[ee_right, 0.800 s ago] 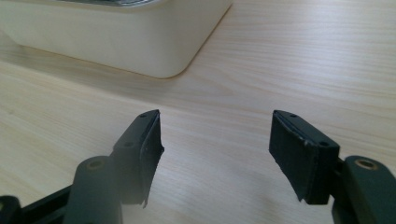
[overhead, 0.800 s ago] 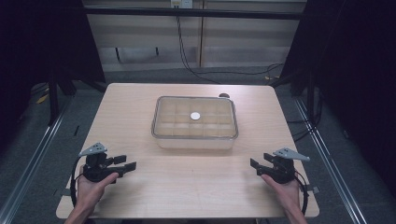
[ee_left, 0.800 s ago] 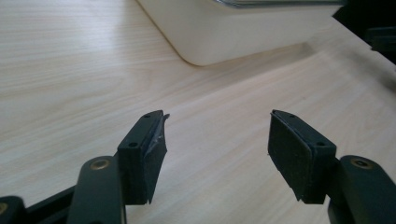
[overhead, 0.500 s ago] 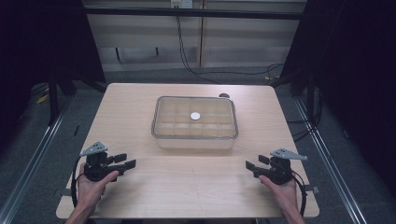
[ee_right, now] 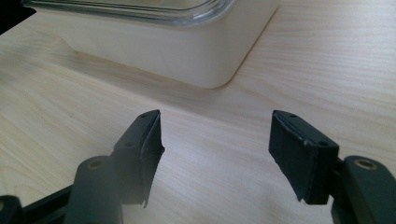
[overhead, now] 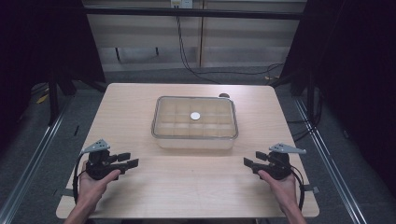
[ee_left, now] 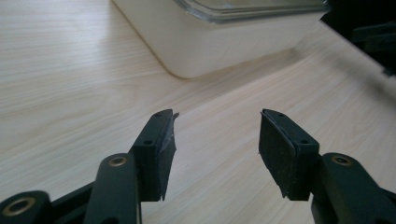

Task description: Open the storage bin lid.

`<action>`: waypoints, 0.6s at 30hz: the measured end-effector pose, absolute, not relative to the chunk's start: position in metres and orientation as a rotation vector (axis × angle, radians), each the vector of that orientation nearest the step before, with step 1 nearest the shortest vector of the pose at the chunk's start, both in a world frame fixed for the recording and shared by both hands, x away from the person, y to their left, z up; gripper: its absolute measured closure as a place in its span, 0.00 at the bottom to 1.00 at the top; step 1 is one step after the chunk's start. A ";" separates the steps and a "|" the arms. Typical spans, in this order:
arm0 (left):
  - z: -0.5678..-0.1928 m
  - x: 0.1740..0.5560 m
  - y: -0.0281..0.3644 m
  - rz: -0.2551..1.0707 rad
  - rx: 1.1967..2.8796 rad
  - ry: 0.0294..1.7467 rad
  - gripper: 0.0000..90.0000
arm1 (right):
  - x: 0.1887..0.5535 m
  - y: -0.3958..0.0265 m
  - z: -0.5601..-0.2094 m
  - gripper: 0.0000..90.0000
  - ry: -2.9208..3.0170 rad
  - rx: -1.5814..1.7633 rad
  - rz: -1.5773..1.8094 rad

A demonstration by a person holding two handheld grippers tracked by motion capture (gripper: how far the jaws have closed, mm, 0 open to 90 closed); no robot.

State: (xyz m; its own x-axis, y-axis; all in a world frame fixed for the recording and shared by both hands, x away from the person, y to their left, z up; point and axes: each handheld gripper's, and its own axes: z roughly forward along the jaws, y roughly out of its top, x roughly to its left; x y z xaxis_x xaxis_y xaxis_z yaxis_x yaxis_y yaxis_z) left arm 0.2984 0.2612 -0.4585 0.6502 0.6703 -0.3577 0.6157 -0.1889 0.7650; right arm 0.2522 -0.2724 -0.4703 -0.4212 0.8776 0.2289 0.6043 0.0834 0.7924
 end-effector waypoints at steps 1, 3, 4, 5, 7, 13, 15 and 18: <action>-0.459 0.298 0.261 0.069 1.879 1.018 0.51 | 0.252 -0.272 -0.470 0.39 2.060 1.475 1.259; -0.458 0.304 0.257 0.078 1.902 1.015 0.51 | 0.256 -0.273 -0.468 0.39 2.066 1.475 1.264; -0.457 0.306 0.255 0.069 1.902 1.012 0.51 | 0.259 -0.273 -0.465 0.41 2.070 1.481 1.279; -0.456 0.307 0.253 0.071 1.901 1.011 0.51 | 0.259 -0.273 -0.465 0.41 2.070 1.481 1.279; -0.454 0.309 0.251 0.063 1.877 1.009 0.51 | 0.262 -0.273 -0.462 0.45 2.081 1.453 1.285; -0.447 0.317 0.245 0.066 1.857 1.007 0.52 | 0.276 -0.268 -0.446 0.47 2.102 1.440 1.323; -0.446 0.322 0.245 0.059 1.842 1.011 0.52 | 0.281 -0.267 -0.442 0.48 2.114 1.452 1.362; -0.446 0.331 0.244 0.044 1.818 1.024 0.50 | 0.289 -0.267 -0.438 0.48 2.142 1.439 1.346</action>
State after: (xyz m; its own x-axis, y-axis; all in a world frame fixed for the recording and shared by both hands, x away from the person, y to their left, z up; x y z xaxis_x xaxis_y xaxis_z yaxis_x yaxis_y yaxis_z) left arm 0.3311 0.2437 -0.4458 0.6398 0.6567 -0.3992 0.6199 -0.1340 0.7731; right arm 0.2888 -0.2669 -0.4382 -0.4909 0.8240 0.2829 0.6126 0.0956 0.7846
